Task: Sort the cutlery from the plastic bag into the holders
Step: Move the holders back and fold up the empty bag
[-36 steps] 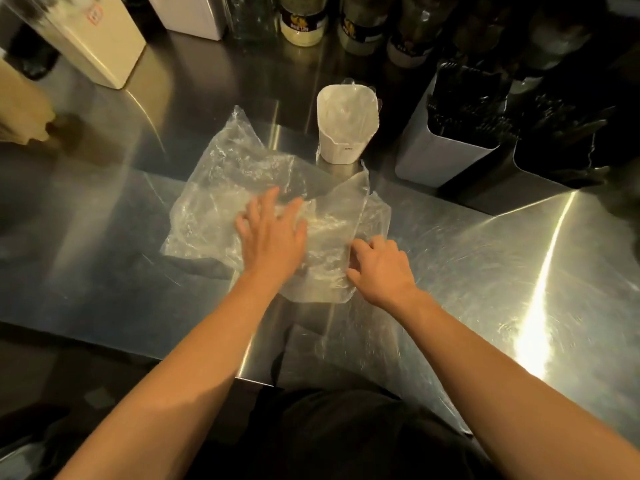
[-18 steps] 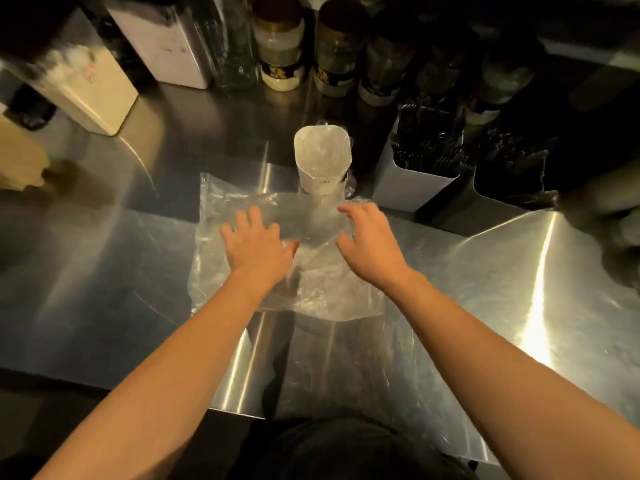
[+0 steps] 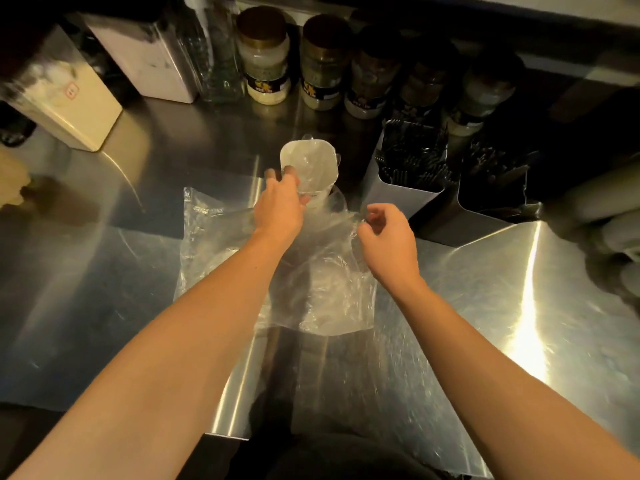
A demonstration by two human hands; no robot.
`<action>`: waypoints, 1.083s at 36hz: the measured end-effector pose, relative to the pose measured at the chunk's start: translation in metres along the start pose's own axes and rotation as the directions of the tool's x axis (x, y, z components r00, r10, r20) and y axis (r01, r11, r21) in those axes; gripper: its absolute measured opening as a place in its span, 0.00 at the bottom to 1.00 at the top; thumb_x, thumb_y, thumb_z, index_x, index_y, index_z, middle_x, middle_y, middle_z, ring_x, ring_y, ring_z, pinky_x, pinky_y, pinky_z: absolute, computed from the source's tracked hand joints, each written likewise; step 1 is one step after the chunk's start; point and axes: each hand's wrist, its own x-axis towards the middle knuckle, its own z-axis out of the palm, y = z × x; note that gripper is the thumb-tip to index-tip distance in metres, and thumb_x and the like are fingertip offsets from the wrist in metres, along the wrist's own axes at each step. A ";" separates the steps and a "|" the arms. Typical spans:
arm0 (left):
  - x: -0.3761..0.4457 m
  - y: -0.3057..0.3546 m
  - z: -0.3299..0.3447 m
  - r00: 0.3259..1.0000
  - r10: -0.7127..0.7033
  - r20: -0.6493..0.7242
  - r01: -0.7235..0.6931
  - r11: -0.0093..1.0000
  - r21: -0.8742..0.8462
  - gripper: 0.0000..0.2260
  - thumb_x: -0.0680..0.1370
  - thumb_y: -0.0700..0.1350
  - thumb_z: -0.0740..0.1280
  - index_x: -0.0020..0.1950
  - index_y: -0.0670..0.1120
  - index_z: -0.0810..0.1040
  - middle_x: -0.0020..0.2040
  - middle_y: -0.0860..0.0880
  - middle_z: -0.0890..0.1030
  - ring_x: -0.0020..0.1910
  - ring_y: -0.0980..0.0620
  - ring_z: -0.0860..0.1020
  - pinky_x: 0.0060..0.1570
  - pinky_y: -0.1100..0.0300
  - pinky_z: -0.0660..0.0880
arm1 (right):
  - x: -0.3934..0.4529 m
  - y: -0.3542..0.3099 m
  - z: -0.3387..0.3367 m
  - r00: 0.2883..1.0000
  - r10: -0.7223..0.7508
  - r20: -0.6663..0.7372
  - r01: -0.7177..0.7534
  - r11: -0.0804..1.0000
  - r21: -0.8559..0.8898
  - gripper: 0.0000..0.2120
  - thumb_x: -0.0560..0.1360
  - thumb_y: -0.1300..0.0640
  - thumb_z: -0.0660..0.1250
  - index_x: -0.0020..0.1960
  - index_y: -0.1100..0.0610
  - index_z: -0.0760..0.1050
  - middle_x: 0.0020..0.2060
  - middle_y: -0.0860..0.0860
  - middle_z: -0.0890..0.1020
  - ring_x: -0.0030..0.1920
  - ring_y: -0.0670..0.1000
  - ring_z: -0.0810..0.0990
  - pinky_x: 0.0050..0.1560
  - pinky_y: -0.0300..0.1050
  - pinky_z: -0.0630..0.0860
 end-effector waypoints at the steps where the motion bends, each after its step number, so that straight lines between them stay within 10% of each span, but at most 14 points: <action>1: 0.003 -0.001 0.000 1.000 0.010 -0.014 -0.010 1.000 -0.005 0.14 0.81 0.50 0.67 0.64 0.48 0.70 0.69 0.42 0.69 0.54 0.39 0.78 0.49 0.48 0.75 | -0.001 0.004 -0.002 1.000 0.025 -0.014 -0.024 1.000 0.008 0.16 0.78 0.58 0.65 0.65 0.54 0.74 0.58 0.50 0.77 0.53 0.45 0.76 0.53 0.39 0.72; 5: 0.014 -0.004 -0.005 0.990 -0.082 -0.111 0.052 0.967 -0.248 0.09 0.79 0.48 0.66 0.57 0.49 0.70 0.48 0.54 0.75 0.41 0.56 0.77 0.36 0.60 0.67 | -0.003 0.011 -0.008 0.999 0.051 -0.017 -0.051 0.998 0.030 0.12 0.78 0.58 0.65 0.61 0.52 0.74 0.54 0.48 0.79 0.49 0.41 0.77 0.46 0.34 0.70; 10: 0.015 -0.006 -0.017 0.972 0.153 -0.177 -0.180 0.973 -0.147 0.07 0.81 0.47 0.65 0.56 0.47 0.76 0.44 0.66 0.71 0.40 0.67 0.73 0.33 0.66 0.65 | -0.001 0.009 -0.012 0.999 0.035 -0.021 -0.033 0.998 0.053 0.09 0.79 0.59 0.64 0.58 0.49 0.73 0.51 0.46 0.79 0.47 0.40 0.77 0.44 0.30 0.70; 26: 0.049 0.046 -0.039 0.890 0.454 -0.049 -0.447 0.888 0.104 0.08 0.81 0.43 0.65 0.55 0.44 0.82 0.51 0.45 0.82 0.52 0.45 0.78 0.50 0.51 0.75 | 0.002 -0.011 -0.014 0.978 -0.058 -0.199 0.080 0.992 0.102 0.10 0.80 0.58 0.64 0.61 0.51 0.73 0.48 0.46 0.79 0.45 0.44 0.78 0.45 0.37 0.73; 32: 0.052 0.052 -0.027 0.930 0.341 0.140 -0.363 0.913 0.185 0.09 0.78 0.51 0.69 0.56 0.50 0.80 0.55 0.46 0.79 0.56 0.44 0.74 0.49 0.51 0.74 | 0.012 -0.014 -0.019 0.974 -0.032 -0.225 0.010 0.995 -0.096 0.17 0.81 0.52 0.63 0.69 0.50 0.68 0.38 0.46 0.79 0.41 0.48 0.79 0.41 0.47 0.74; 35: 0.044 0.038 -0.023 0.922 0.377 -0.085 -0.360 0.918 0.168 0.16 0.77 0.55 0.69 0.62 0.51 0.77 0.61 0.45 0.72 0.63 0.41 0.68 0.56 0.46 0.72 | 0.020 -0.010 -0.023 0.987 -0.020 -0.161 -0.026 0.960 -0.279 0.14 0.82 0.48 0.61 0.65 0.49 0.64 0.34 0.49 0.80 0.38 0.54 0.79 0.37 0.48 0.71; 39: 0.030 0.018 -0.019 0.971 0.027 -0.238 -0.048 0.995 -0.085 0.15 0.79 0.44 0.64 0.65 0.51 0.70 0.67 0.40 0.66 0.61 0.37 0.68 0.57 0.46 0.70 | 0.031 -0.013 -0.026 0.990 -0.016 -0.139 -0.045 0.905 -0.423 0.12 0.83 0.47 0.60 0.62 0.50 0.63 0.33 0.50 0.75 0.38 0.58 0.76 0.38 0.49 0.68</action>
